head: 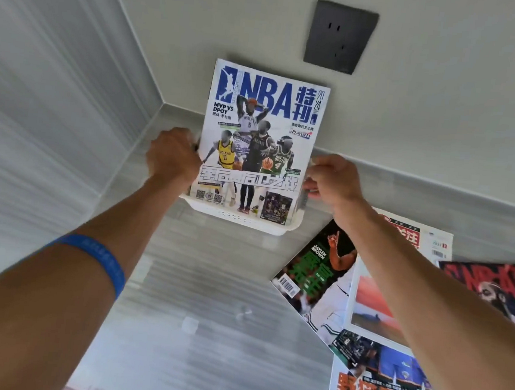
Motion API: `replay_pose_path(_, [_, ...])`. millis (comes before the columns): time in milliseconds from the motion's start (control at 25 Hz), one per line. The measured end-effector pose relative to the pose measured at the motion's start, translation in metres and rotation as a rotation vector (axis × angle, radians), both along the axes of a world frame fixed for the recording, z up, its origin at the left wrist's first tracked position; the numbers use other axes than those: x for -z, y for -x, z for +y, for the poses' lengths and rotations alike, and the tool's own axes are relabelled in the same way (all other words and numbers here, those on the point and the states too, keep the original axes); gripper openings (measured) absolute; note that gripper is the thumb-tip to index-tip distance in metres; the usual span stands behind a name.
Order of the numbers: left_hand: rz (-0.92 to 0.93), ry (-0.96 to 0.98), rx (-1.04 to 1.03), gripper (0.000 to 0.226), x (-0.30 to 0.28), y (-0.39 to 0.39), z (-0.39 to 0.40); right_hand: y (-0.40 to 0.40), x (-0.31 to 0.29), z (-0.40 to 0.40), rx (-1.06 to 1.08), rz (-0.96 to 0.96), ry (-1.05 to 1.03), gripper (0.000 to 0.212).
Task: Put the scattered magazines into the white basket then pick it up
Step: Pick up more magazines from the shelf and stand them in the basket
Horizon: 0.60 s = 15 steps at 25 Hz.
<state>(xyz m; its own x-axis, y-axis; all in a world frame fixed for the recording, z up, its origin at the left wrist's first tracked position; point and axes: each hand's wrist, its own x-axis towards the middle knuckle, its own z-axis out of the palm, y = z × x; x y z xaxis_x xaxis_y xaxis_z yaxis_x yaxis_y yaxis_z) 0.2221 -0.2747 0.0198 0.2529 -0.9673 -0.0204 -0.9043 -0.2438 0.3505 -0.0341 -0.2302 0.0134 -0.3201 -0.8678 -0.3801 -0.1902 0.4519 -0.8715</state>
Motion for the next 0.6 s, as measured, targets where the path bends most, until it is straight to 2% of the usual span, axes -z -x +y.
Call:
replay_pose_path(40, [0.011,0.024,-0.017,0.021,-0.004,0.006,0.006,0.006,0.0,0.008,0.004,0.004,0.018,0.025])
replay_pose_path(80, [0.098,0.099,0.012,0.023,-0.008,0.014,0.019,0.014,0.001,0.023,-0.008,0.014,0.032,0.023])
replay_pose_path(160, [0.352,0.272,0.227,0.016,-0.003,0.037,0.073,0.033,0.013,0.074,-0.078,0.097,0.021,0.019])
replay_pose_path(240, [0.454,0.178,0.424,0.012,0.013,0.072,0.147,0.06,0.035,0.137,-0.232,0.408,-0.018,0.022])
replay_pose_path(320, [0.342,-0.058,0.466,0.023,0.039,0.112,0.197,0.085,0.058,0.192,-0.436,0.79,-0.08,0.034])
replay_pose_path(360, [0.273,-0.206,0.424,0.036,0.052,0.131,0.209,0.094,0.066,0.213,-0.511,0.884,-0.125,0.044])
replay_pose_path(440, [0.161,-0.423,0.33,0.059,0.071,0.156,0.214,0.106,0.075,0.238,-0.567,0.929,-0.183,0.058])
replay_pose_path(520, [0.025,-0.373,0.304,0.063,0.079,0.163,0.213,0.116,0.074,0.247,-0.565,0.902,-0.196,0.062])
replay_pose_path(600, [-0.072,-0.232,0.419,0.058,0.084,0.172,0.225,0.127,0.07,0.249,-0.56,0.845,-0.17,0.063])
